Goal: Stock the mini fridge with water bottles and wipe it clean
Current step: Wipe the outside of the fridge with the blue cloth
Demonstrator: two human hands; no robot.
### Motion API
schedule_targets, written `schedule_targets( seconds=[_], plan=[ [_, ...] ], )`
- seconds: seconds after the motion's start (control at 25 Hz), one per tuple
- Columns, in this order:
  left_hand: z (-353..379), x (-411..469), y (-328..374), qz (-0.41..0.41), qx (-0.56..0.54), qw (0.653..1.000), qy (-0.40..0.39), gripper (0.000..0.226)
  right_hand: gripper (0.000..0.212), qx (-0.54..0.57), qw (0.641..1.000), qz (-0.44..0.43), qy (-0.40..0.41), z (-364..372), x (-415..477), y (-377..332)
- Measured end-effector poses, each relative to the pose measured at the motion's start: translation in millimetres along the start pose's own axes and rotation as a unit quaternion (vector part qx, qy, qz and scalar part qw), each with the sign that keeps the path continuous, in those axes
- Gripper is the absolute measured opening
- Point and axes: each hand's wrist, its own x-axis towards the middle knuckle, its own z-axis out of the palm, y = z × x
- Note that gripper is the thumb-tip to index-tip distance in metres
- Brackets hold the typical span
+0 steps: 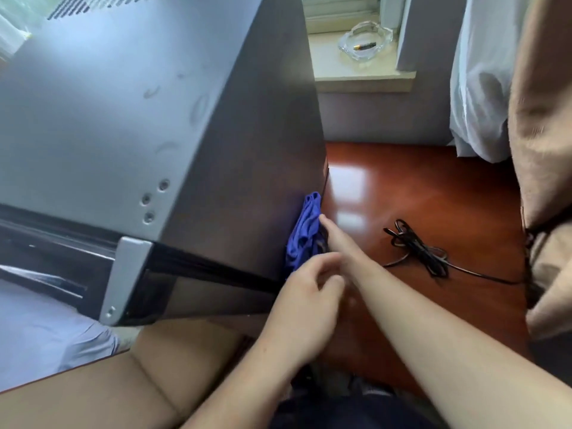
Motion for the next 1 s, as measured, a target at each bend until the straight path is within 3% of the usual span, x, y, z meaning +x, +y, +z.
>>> schedule_targets(
  seconds=[0.12, 0.2, 0.32, 0.44, 0.52, 0.6, 0.68, 0.76, 0.92, 1.0],
  plan=[
    [28.4, 47.5, -44.7, -0.138, -0.049, 0.989, -0.031, 0.048, 0.033, -0.047, 0.998, -0.025, -0.029, -6.4, 2.3, -13.1],
    [50.2, 66.3, -71.2, -0.243, -0.161, 0.956, -0.028, 0.056, 0.03, -0.085, 0.995, -0.036, -0.033, -11.3, 2.4, -12.9],
    [66.9, 76.3, -80.0, -0.324, -0.289, 0.901, -0.009, 0.048, 0.059, -0.085, 0.994, -0.055, -0.05, -17.9, 8.7, -5.4],
    [75.3, 77.8, -88.8, -0.386, -0.302, 0.872, -0.021, 0.049, 0.073, -0.067, 0.995, -0.057, -0.055, -18.3, 14.8, 3.6],
    [81.5, 61.9, -88.0, -0.378, -0.221, 0.894, -0.096, 0.052, 0.069, -0.056, 0.995, -0.063, -0.048, -14.7, 12.0, 5.9],
    [87.3, 47.3, -82.5, -0.307, -0.143, 0.931, -0.134, 0.048, 0.065, -0.065, 0.994, -0.082, -0.03, -9.5, 9.2, 6.1],
    [88.7, 45.8, -77.5, -0.195, -0.052, 0.975, -0.094, 0.041, 0.068, -0.06, 0.994, -0.091, -0.017, -5.6, 6.8, 8.4],
    [83.7, 56.5, -71.9, -0.144, -0.012, 0.988, -0.048, 0.046, 0.07, -0.068, 0.994, -0.089, -0.008, -3.0, 8.1, 9.7],
    [72.2, 79.4, -69.0, -0.205, -0.047, 0.977, 0.028, 0.073, 0.048, -0.214, 0.968, -0.129, -0.004, -5.7, 4.2, -5.4],
    [69.3, 74.7, -63.9, -0.228, -0.055, 0.971, 0.053, 0.077, 0.05, -0.272, 0.95, -0.155, 0.0, -9.6, 3.7, -6.4]
  ],
)
